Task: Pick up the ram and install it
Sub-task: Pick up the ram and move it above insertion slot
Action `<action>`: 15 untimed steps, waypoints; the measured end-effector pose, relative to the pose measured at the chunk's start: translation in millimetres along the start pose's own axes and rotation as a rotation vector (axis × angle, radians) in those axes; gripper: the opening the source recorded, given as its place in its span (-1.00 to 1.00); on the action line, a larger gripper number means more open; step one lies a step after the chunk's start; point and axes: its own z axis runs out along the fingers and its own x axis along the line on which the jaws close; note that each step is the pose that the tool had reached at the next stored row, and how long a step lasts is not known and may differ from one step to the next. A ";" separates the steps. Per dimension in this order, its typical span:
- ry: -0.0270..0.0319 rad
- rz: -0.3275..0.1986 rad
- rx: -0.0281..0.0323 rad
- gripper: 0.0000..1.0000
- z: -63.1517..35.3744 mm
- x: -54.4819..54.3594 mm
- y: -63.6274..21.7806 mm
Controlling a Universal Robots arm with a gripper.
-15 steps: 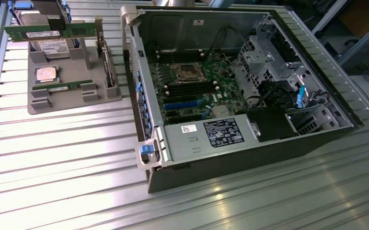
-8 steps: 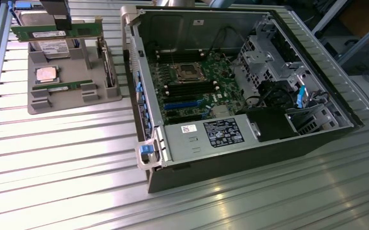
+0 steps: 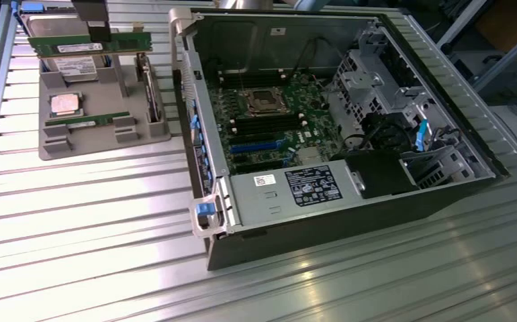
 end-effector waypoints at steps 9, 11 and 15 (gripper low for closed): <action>0.0010 0.000 0.0000 -0.76 -0.6 0.9 -13.6; 0.0011 0.000 -0.0001 -0.76 -0.7 1.0 -15.3; 0.0013 0.000 0.0000 -0.76 -0.9 1.3 -20.2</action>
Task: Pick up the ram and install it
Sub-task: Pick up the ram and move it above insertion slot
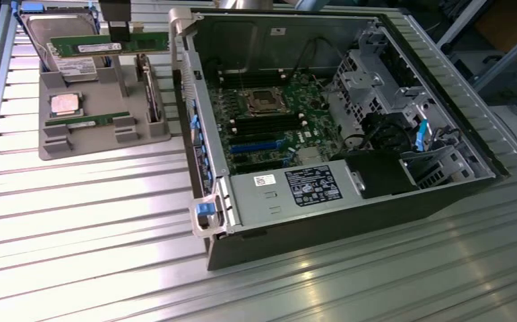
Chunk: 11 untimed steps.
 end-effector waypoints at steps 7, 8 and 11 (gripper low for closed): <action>0.0005 0.000 -0.0001 -0.76 -0.7 0.9 -13.3; 0.0005 0.000 -0.0001 -0.76 -0.8 1.0 -15.4; 0.0006 0.000 -0.0001 -0.76 -0.9 1.3 -19.2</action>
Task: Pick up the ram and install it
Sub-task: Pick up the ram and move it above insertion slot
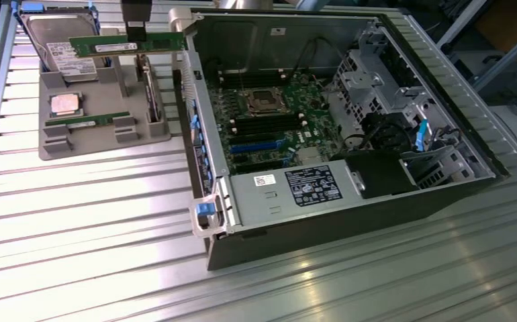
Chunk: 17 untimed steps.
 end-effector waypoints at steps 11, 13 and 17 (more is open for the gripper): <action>0.0002 0.000 0.0000 -0.76 -0.8 1.2 -18.4; 0.0002 0.000 0.0000 -0.76 -0.9 1.4 -20.9; 0.0002 0.000 0.0000 -0.76 -1.2 1.7 -26.2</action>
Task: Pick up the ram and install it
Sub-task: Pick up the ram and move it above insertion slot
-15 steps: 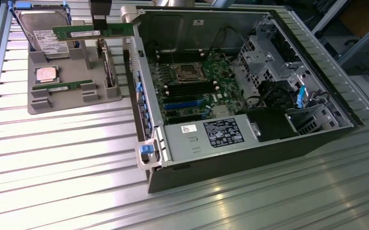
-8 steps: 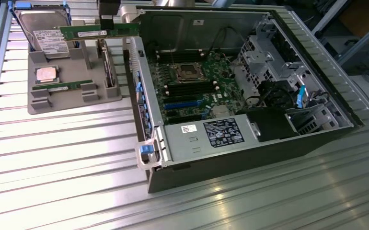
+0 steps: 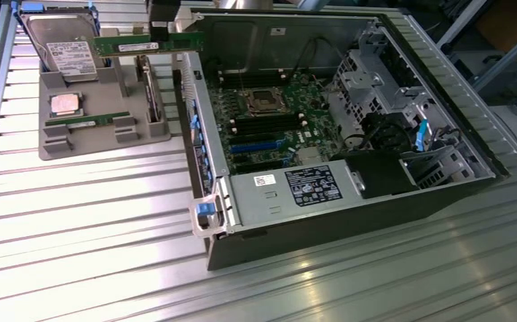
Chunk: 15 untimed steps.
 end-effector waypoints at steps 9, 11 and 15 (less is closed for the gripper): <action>0.0000 0.000 0.0000 -0.76 -0.5 0.7 -10.8; 0.0000 0.000 0.0000 -0.76 -0.6 0.9 -13.2; 0.0000 0.000 0.0000 -0.76 -0.9 1.2 -19.2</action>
